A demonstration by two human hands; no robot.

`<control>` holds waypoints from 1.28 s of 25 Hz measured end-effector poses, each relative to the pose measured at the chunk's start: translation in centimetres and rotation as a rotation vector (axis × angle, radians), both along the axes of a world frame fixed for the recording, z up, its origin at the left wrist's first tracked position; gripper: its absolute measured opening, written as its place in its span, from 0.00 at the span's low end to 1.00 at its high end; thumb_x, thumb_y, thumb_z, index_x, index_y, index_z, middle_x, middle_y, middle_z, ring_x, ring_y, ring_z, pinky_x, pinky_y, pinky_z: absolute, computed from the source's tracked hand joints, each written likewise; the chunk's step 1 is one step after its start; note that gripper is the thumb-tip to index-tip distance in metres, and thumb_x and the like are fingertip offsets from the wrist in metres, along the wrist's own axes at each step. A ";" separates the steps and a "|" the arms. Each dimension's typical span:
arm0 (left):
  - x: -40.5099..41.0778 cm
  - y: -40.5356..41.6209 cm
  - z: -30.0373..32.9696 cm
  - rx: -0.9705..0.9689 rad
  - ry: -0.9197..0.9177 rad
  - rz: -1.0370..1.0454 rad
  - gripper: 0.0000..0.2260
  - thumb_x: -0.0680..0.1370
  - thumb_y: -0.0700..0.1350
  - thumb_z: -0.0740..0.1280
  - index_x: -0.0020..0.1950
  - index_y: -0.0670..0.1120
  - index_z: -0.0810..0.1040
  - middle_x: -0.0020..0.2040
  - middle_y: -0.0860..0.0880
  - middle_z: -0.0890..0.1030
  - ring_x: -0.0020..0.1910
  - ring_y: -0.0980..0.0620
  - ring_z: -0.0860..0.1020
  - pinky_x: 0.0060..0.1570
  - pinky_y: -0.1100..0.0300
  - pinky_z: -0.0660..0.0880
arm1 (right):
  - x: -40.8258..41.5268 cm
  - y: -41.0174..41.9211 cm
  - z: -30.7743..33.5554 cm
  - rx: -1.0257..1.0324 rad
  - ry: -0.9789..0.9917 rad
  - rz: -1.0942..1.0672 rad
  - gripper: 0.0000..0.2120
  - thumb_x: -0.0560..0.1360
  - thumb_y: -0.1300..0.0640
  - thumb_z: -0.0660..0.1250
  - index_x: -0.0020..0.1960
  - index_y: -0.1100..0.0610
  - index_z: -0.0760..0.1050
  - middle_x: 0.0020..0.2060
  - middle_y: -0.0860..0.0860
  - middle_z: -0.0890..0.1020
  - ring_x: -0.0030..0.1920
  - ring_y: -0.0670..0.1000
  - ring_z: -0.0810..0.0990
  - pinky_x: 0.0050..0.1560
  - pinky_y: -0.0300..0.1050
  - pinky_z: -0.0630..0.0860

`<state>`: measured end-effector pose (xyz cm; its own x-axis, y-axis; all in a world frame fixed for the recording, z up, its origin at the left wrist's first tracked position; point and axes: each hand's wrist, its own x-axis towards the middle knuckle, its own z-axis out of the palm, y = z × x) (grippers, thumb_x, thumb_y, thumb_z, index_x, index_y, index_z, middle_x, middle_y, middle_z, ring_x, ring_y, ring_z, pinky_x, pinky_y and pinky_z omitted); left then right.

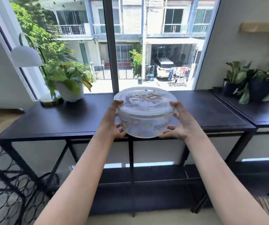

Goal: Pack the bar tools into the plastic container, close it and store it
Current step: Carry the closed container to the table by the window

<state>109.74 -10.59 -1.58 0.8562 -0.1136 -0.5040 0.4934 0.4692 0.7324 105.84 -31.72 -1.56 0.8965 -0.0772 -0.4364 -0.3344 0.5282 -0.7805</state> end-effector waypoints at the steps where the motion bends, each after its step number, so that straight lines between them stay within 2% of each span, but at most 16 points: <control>1: 1.2 0.2 -0.1 0.006 0.004 0.005 0.20 0.60 0.54 0.73 0.47 0.48 0.76 0.53 0.43 0.77 0.48 0.45 0.80 0.53 0.52 0.79 | 1.5 0.1 -0.1 0.002 0.001 0.012 0.36 0.57 0.46 0.76 0.63 0.53 0.72 0.57 0.64 0.74 0.55 0.66 0.76 0.35 0.67 0.79; 3: 3.5 0.3 -0.4 0.017 0.016 0.009 0.21 0.60 0.55 0.73 0.49 0.49 0.76 0.51 0.43 0.77 0.47 0.45 0.80 0.48 0.53 0.80 | 4.1 0.2 -0.2 -0.005 0.015 0.037 0.36 0.57 0.46 0.77 0.62 0.53 0.73 0.57 0.64 0.74 0.53 0.66 0.77 0.32 0.66 0.78; 6: 6.2 0.3 -0.7 0.031 0.032 -0.005 0.20 0.62 0.54 0.73 0.49 0.48 0.75 0.52 0.43 0.76 0.44 0.45 0.79 0.45 0.53 0.80 | 7.3 0.2 -0.3 -0.006 0.039 0.046 0.30 0.59 0.47 0.75 0.59 0.54 0.73 0.54 0.60 0.74 0.48 0.64 0.76 0.28 0.65 0.77; 8: 7.7 0.2 -0.8 0.049 0.024 -0.021 0.19 0.64 0.54 0.72 0.50 0.47 0.75 0.52 0.42 0.76 0.44 0.45 0.79 0.37 0.53 0.79 | 9.1 0.1 -0.5 0.036 0.056 0.046 0.27 0.62 0.48 0.74 0.58 0.55 0.74 0.56 0.60 0.72 0.49 0.64 0.75 0.27 0.65 0.77; 10: 9.2 0.1 -1.1 0.061 0.008 -0.037 0.20 0.65 0.54 0.72 0.52 0.46 0.74 0.52 0.41 0.75 0.46 0.44 0.78 0.34 0.54 0.79 | 10.6 0.1 -0.7 0.082 0.065 0.058 0.29 0.63 0.50 0.74 0.62 0.54 0.73 0.58 0.63 0.69 0.52 0.66 0.75 0.30 0.67 0.77; 13: 10.8 0.0 -1.2 0.071 -0.024 -0.058 0.16 0.68 0.53 0.71 0.48 0.44 0.73 0.48 0.41 0.75 0.46 0.42 0.77 0.40 0.53 0.78 | 12.3 0.2 -0.6 0.112 0.065 0.066 0.26 0.67 0.51 0.71 0.62 0.56 0.71 0.53 0.62 0.70 0.47 0.64 0.76 0.29 0.66 0.77; 15: 11.7 0.0 -1.1 0.081 -0.049 -0.071 0.15 0.70 0.52 0.69 0.48 0.43 0.73 0.47 0.40 0.75 0.45 0.42 0.76 0.40 0.54 0.74 | 13.0 0.3 -0.4 0.118 0.059 0.070 0.19 0.70 0.50 0.68 0.54 0.61 0.72 0.48 0.60 0.73 0.43 0.61 0.77 0.29 0.61 0.77; 18: 12.8 0.3 -0.8 0.104 -0.072 -0.103 0.18 0.74 0.50 0.67 0.57 0.40 0.71 0.55 0.39 0.72 0.49 0.40 0.75 0.41 0.51 0.77 | 14.0 0.6 -0.2 0.070 0.047 0.045 0.13 0.73 0.49 0.65 0.44 0.61 0.72 0.42 0.58 0.76 0.39 0.58 0.78 0.29 0.56 0.75; 20: 13.0 0.5 -0.7 0.105 -0.076 -0.121 0.15 0.75 0.49 0.66 0.56 0.40 0.72 0.56 0.40 0.71 0.50 0.40 0.74 0.40 0.51 0.78 | 14.5 0.8 -0.1 0.046 0.058 0.020 0.13 0.74 0.49 0.64 0.43 0.60 0.72 0.40 0.58 0.76 0.38 0.57 0.77 0.32 0.57 0.73; 24: 13.2 0.6 -0.8 0.125 -0.083 -0.129 0.10 0.77 0.48 0.63 0.49 0.40 0.72 0.44 0.43 0.70 0.41 0.45 0.72 0.39 0.53 0.76 | 14.9 1.4 -0.3 0.033 0.035 -0.012 0.13 0.77 0.52 0.60 0.42 0.61 0.72 0.36 0.58 0.79 0.37 0.56 0.78 0.34 0.56 0.73; 28: 13.1 0.7 -0.8 0.102 -0.078 -0.094 0.10 0.78 0.47 0.63 0.46 0.41 0.73 0.41 0.44 0.70 0.38 0.48 0.73 0.39 0.57 0.75 | 15.1 1.8 -0.5 0.023 0.013 -0.045 0.14 0.79 0.52 0.57 0.46 0.62 0.73 0.29 0.58 0.83 0.38 0.55 0.79 0.37 0.52 0.76; 30: 12.7 0.2 -0.7 0.093 -0.077 -0.070 0.10 0.78 0.48 0.62 0.43 0.42 0.73 0.39 0.45 0.73 0.35 0.49 0.74 0.31 0.60 0.77 | 15.3 1.9 -0.6 0.010 -0.004 -0.071 0.13 0.79 0.51 0.58 0.51 0.60 0.74 0.36 0.57 0.82 0.39 0.54 0.80 0.45 0.51 0.77; 32: 11.9 -0.4 -0.1 0.083 -0.102 -0.049 0.12 0.79 0.49 0.60 0.40 0.43 0.74 0.33 0.46 0.78 0.29 0.50 0.78 0.20 0.64 0.75 | 14.9 2.2 -0.5 -0.002 -0.027 -0.062 0.13 0.79 0.51 0.58 0.50 0.58 0.77 0.37 0.55 0.83 0.36 0.53 0.83 0.45 0.48 0.79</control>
<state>121.62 -11.02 -1.69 0.8980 -0.1177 -0.4239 0.4350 0.3821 0.8153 120.77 -29.56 -2.03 0.9015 -0.1341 -0.4115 -0.2796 0.5454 -0.7902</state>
